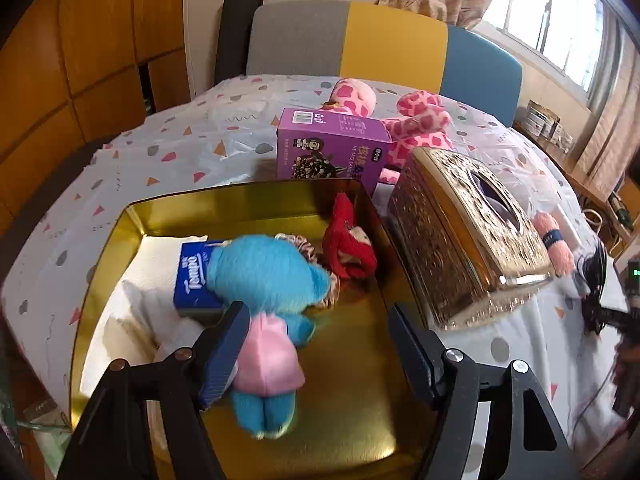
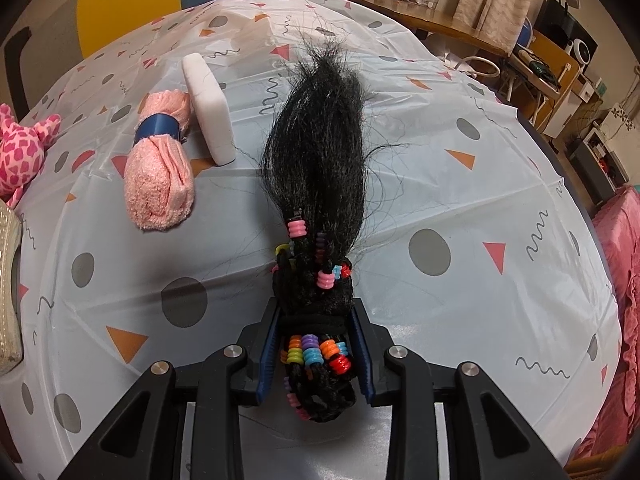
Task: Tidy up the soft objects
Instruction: 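Withdraw the open left tool from the tray while right tool holds the hair piece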
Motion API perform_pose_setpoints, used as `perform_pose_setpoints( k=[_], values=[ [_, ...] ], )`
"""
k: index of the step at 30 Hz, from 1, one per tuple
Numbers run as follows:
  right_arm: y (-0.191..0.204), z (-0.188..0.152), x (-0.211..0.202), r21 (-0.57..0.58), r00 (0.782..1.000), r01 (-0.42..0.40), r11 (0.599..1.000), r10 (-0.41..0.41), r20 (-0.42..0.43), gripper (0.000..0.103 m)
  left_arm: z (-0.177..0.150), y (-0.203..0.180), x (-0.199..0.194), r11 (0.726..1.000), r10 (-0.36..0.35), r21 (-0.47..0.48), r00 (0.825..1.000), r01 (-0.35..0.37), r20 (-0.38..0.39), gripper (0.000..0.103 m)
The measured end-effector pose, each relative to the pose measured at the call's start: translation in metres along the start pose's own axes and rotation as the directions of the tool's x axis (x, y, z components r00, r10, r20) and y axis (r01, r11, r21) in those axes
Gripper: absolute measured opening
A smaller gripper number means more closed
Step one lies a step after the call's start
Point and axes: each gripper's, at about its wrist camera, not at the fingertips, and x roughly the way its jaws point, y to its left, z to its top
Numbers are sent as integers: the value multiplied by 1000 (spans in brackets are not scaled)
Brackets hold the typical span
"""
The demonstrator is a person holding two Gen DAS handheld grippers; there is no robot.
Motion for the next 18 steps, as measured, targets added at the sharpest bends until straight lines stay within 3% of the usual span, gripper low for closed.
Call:
perform_pose_setpoints(
  k=[13,18],
  values=[
    [-2,0,0,9,1000,0,1000,0,-1,31,-26,-4,-31,998,54,35,997,-56,53,79],
    [-3,0,1,8,1000,2,1000,-2,-1,31,-31,-1,-37,996,73,39,995,-76,72,86]
  ],
)
